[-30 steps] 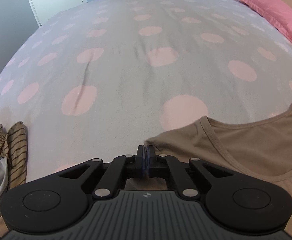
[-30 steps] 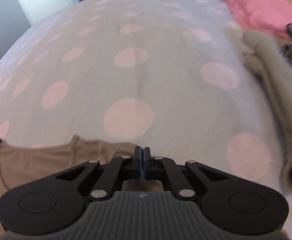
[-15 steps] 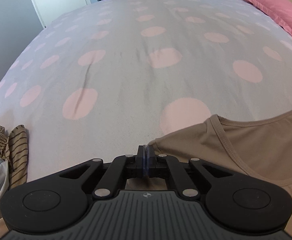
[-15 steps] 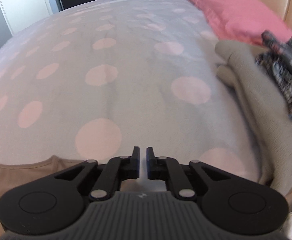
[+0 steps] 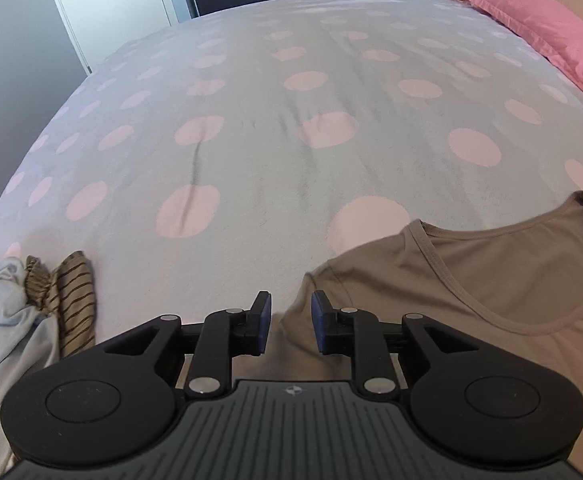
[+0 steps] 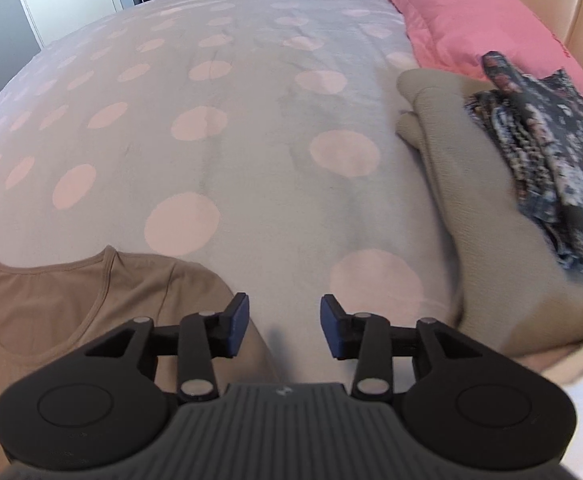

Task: Fold clothes
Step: 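Lift the shirt with both grippers and swing it out flat over the bed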

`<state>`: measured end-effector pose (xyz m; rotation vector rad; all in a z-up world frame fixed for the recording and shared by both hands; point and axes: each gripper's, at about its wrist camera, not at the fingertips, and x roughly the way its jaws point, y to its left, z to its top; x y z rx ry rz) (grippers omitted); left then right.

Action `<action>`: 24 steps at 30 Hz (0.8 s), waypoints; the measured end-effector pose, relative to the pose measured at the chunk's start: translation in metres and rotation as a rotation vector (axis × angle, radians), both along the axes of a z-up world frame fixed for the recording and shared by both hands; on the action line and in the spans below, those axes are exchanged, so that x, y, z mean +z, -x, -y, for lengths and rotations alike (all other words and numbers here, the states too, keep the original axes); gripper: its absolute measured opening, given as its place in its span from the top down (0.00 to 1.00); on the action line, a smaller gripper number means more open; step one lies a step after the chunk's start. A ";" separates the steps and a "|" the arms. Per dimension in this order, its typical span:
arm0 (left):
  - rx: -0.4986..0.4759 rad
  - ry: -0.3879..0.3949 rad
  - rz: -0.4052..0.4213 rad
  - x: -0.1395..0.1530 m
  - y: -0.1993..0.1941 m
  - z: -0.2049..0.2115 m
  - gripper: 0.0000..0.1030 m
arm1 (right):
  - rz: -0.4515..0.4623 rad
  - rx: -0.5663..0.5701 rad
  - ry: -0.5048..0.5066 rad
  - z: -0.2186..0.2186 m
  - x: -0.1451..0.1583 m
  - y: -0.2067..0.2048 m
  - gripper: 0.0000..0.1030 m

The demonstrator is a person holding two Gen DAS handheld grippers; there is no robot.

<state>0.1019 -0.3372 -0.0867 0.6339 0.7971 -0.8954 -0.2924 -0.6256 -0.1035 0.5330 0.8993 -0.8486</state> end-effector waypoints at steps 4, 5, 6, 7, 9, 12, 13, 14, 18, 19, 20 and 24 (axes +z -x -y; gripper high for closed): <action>-0.047 -0.019 0.007 0.013 0.021 -0.022 0.81 | -0.031 0.011 -0.008 -0.025 0.004 0.021 0.57; -0.057 -0.023 0.001 0.014 0.027 -0.029 0.81 | -0.035 0.019 -0.019 -0.033 0.003 0.024 0.57; -0.067 -0.028 -0.009 0.015 0.032 -0.036 0.81 | -0.038 0.028 -0.031 -0.042 0.001 0.028 0.57; -0.078 -0.035 -0.020 0.016 0.038 -0.044 0.81 | -0.041 0.037 -0.042 -0.050 0.000 0.031 0.57; -0.104 -0.059 -0.036 0.016 0.050 -0.059 0.81 | -0.051 0.062 -0.062 -0.068 -0.002 0.036 0.57; -0.146 -0.085 -0.046 0.016 0.072 -0.080 0.81 | -0.061 0.091 -0.087 -0.096 -0.005 0.044 0.57; -0.148 -0.087 -0.051 0.016 0.080 -0.087 0.81 | -0.065 0.096 -0.099 -0.105 -0.006 0.046 0.57; -0.140 -0.087 -0.060 0.016 0.088 -0.094 0.81 | -0.064 0.100 -0.115 -0.115 -0.008 0.050 0.58; -0.142 -0.110 -0.090 0.009 0.133 -0.116 0.81 | -0.071 0.125 -0.165 -0.159 -0.012 0.057 0.58; -0.150 -0.122 -0.088 0.007 0.145 -0.119 0.81 | -0.080 0.141 -0.173 -0.170 -0.013 0.057 0.58; -0.159 -0.137 -0.081 0.004 0.157 -0.121 0.81 | -0.090 0.160 -0.185 -0.182 -0.014 0.059 0.58; -0.173 -0.196 -0.083 -0.007 0.203 -0.129 0.81 | -0.110 0.187 -0.259 -0.228 -0.019 0.075 0.58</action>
